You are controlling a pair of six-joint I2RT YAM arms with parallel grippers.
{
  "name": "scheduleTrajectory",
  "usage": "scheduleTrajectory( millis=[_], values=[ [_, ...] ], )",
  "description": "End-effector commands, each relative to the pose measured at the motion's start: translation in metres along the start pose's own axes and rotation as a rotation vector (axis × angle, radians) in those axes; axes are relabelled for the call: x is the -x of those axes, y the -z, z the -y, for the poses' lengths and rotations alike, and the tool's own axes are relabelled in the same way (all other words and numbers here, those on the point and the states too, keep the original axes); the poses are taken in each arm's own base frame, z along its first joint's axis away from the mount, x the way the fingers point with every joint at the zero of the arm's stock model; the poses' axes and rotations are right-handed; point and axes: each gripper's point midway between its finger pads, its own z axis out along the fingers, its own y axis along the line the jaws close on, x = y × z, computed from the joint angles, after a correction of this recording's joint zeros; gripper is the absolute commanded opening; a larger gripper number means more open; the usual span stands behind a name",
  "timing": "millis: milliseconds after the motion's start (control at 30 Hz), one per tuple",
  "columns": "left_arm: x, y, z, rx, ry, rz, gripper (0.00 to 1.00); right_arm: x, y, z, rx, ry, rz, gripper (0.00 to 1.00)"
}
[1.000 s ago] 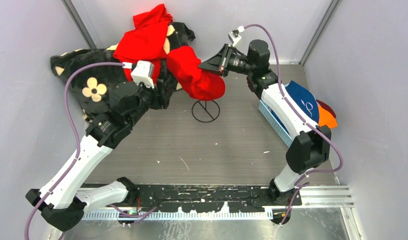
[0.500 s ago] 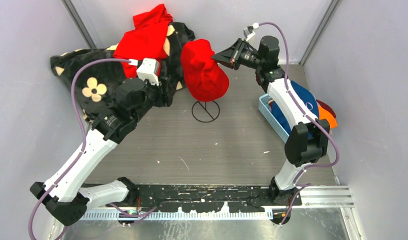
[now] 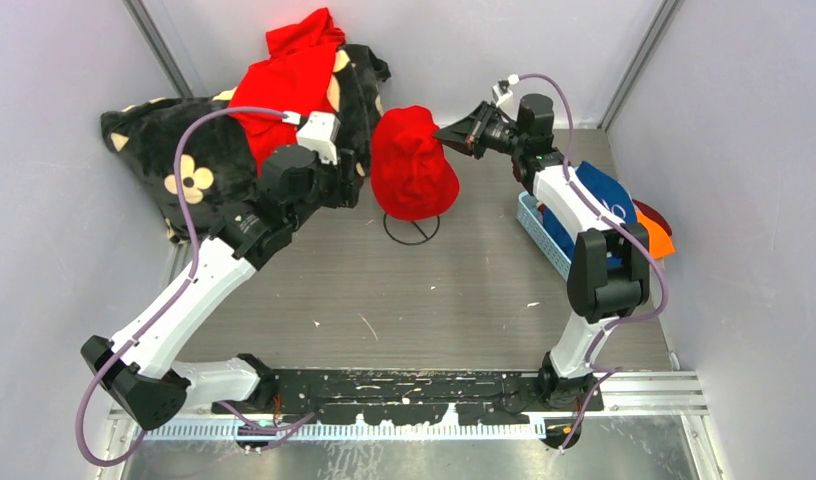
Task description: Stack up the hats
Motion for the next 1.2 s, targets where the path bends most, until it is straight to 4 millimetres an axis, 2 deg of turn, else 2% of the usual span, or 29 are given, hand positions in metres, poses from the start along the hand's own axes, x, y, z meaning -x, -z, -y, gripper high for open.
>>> scheduleTrajectory(
  millis=[0,200,233,467,533,600,767,1033,1167],
  values=[
    [0.035,0.000,0.010,-0.036,0.027,0.102,0.58,0.008,-0.001,-0.013,0.058,0.094,0.022,0.01],
    [0.031,-0.008,0.012,-0.037,0.026,0.087,0.58,0.017,-0.011,-0.006,0.056,0.087,0.026,0.01],
    [0.030,-0.009,0.012,-0.036,0.026,0.085,0.58,0.019,-0.013,-0.005,0.057,0.088,0.025,0.04],
    [0.028,-0.016,0.012,-0.033,0.025,0.074,0.58,0.030,-0.014,-0.009,0.076,0.134,0.045,0.65],
    [0.030,-0.016,0.012,-0.032,0.030,0.082,0.58,0.039,-0.008,-0.012,0.072,0.155,0.080,0.74],
    [0.021,-0.029,0.012,-0.022,0.025,0.055,0.58,0.049,-0.001,-0.017,0.065,0.180,0.116,0.80],
    [0.020,-0.043,0.010,-0.009,0.041,0.064,0.59,0.063,0.016,-0.015,0.007,0.230,0.166,0.81],
    [0.028,-0.081,0.004,-0.060,0.113,0.112,0.64,0.056,0.042,-0.012,-0.139,0.335,0.206,0.81],
    [0.042,-0.102,-0.015,-0.177,0.271,0.164,0.67,0.049,0.055,-0.021,-0.163,0.381,0.215,0.82]
  ],
)
